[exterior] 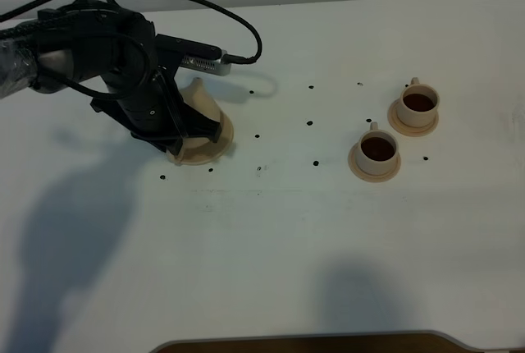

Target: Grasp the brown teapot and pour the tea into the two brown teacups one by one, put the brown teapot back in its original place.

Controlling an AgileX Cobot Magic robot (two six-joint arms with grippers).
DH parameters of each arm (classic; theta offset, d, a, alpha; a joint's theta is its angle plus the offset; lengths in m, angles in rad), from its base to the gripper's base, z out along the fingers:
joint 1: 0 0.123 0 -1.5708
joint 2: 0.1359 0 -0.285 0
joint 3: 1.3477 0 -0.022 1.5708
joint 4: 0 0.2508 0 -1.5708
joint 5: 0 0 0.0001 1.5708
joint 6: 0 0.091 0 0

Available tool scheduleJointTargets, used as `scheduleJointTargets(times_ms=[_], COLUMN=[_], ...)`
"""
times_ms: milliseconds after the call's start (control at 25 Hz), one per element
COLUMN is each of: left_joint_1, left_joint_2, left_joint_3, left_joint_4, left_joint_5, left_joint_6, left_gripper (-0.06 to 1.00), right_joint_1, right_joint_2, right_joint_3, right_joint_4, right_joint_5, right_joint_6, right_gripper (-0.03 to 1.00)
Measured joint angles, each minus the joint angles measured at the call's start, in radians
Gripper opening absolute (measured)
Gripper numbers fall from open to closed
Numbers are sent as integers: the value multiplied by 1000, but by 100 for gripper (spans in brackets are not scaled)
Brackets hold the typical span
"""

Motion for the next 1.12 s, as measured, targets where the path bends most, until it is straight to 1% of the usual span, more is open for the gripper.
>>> scheduleJointTargets(times_ms=[480, 640, 720, 960, 1120], left_joint_1=[0, 0, 0, 0, 0], left_joint_2=[16, 16, 16, 16, 16], left_joint_3=[0, 0, 0, 0, 0], left_joint_4=[-2, -2, -2, -2, -2], left_joint_5=[-1, 0, 6, 55, 131], left_joint_6=[3, 19, 22, 26, 47], left_gripper=[14, 15, 19, 39, 44], right_joint_1=[0, 0, 0, 0, 0], right_joint_2=[0, 0, 0, 0, 0], right_joint_3=[0, 0, 0, 0, 0], right_joint_4=[0, 0, 0, 0, 0], right_joint_5=[0, 0, 0, 0, 0], right_joint_6=[0, 0, 0, 0, 0], right_gripper=[48, 48, 48, 48, 48])
